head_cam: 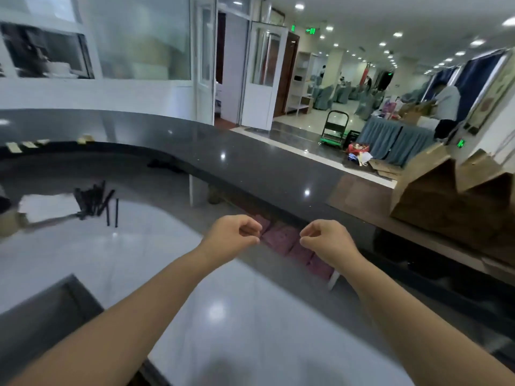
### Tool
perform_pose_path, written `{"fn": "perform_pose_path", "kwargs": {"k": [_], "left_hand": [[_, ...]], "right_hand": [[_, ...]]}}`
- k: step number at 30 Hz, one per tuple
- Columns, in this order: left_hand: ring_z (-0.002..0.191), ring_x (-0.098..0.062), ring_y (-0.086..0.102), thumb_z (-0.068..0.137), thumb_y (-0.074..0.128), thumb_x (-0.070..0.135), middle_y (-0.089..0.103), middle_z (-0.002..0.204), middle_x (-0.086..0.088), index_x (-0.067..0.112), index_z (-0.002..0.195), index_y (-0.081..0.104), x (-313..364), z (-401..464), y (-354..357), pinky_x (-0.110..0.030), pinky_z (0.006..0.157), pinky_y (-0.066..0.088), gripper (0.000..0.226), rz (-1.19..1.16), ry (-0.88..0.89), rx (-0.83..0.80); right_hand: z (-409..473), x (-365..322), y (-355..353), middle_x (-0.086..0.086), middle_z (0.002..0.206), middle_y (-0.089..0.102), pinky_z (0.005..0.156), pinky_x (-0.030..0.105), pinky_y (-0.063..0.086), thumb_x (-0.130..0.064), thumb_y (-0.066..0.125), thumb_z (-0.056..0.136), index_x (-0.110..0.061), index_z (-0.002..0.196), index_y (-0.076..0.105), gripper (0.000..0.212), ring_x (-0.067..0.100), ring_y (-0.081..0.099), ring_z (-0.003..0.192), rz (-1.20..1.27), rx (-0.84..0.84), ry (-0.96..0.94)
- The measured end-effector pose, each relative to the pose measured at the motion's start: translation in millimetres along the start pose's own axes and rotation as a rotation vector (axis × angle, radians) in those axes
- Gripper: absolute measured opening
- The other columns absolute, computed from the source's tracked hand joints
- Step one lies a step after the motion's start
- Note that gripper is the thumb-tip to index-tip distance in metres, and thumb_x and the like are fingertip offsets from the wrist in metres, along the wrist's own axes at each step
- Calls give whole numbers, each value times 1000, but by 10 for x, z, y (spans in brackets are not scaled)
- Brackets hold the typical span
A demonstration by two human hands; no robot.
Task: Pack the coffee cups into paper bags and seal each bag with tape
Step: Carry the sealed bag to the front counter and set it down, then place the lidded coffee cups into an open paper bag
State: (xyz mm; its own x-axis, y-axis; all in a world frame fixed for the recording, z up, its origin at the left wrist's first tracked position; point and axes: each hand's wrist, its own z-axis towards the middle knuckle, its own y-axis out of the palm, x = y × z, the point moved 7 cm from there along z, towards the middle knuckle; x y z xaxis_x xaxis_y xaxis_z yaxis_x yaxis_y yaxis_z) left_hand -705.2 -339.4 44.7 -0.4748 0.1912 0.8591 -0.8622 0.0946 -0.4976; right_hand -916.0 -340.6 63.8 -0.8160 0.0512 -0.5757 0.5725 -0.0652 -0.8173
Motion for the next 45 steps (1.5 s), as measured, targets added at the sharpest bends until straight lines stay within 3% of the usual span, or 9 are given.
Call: {"fn": "perform_pose_path", "kwargs": {"k": [6, 9, 12, 15, 21, 27, 33, 38, 45], "left_hand": [[88, -3, 63, 82, 69, 19, 67, 93, 11, 25, 102, 66, -737, -648, -985, -19, 80, 52, 20, 91, -118, 47], [89, -2, 62, 83, 69, 20, 67, 97, 10, 27, 101, 65, -1113, -967, -1430, -22, 82, 53, 21, 97, -178, 68], [99, -1, 58, 84, 68, 25, 64, 114, 10, 26, 115, 62, -1454, -1302, -1883, -20, 89, 47, 32, 187, -225, 109], [115, -7, 52, 86, 64, 32, 55, 131, 11, 29, 132, 51, -1762, -1670, -2327, -20, 92, 39, 48, 286, -287, 158], [137, -17, 34, 86, 63, 38, 30, 153, 3, 30, 149, 20, -2261, -2468, -3079, -30, 108, 34, 77, 447, -423, 214], [138, -13, 31, 88, 60, 40, 25, 155, 7, 34, 149, 13, -2513, -3277, -3585, -28, 107, 33, 78, 451, -547, 305], [136, -8, 32, 89, 56, 41, 26, 154, 10, 33, 149, 15, -2740, -4005, -3902, -29, 108, 33, 73, 424, -673, 418], [128, -2, 40, 90, 56, 41, 30, 151, 13, 34, 148, 21, -2929, -4530, -4092, -22, 100, 36, 68, 392, -801, 517], [128, -4, 40, 92, 53, 42, 32, 150, 11, 32, 146, 27, -3129, -5055, -4515, -22, 102, 35, 62, 412, -966, 641]], "right_hand": [[-196, -913, 904, -10, 82, 65, 73, 27, 52, -22, 69, 81, -23, 85, 69, 4, 7, 61, 79, -74, -152, -116], [-361, -1393, 1359, -4, 85, 69, 76, 33, 56, -21, 70, 80, -19, 88, 70, 8, 13, 64, 80, -86, -233, -169], [-543, -1869, 1818, -6, 87, 67, 74, 32, 57, -22, 69, 83, -21, 89, 70, 7, 13, 64, 81, -95, -317, -233], [-705, -2318, 2241, -8, 89, 66, 77, 35, 57, -26, 67, 82, -24, 92, 70, 10, 13, 64, 81, -145, -374, -293], [-1076, -3148, 3046, -5, 95, 64, 71, 25, 54, -30, 65, 88, -22, 101, 66, 16, 11, 62, 83, -156, -515, -424], [-1447, -3822, 3606, -5, 91, 64, 81, 31, 54, -25, 64, 87, -23, 93, 68, 7, 12, 60, 87, -135, -610, -573], [-1799, -4390, 4132, -9, 82, 66, 75, 32, 56, -25, 62, 87, -28, 83, 66, 7, 10, 62, 77, -125, -701, -678], [-2107, -4861, 4575, -10, 77, 64, 65, 23, 49, -21, 60, 87, -21, 85, 68, 9, 12, 63, 77, -115, -824, -795], [-2383, -5524, 5172, -7, 81, 66, 70, 28, 52, -21, 60, 86, -24, 81, 66, 9, 14, 65, 82, -113, -974, -917]]}}
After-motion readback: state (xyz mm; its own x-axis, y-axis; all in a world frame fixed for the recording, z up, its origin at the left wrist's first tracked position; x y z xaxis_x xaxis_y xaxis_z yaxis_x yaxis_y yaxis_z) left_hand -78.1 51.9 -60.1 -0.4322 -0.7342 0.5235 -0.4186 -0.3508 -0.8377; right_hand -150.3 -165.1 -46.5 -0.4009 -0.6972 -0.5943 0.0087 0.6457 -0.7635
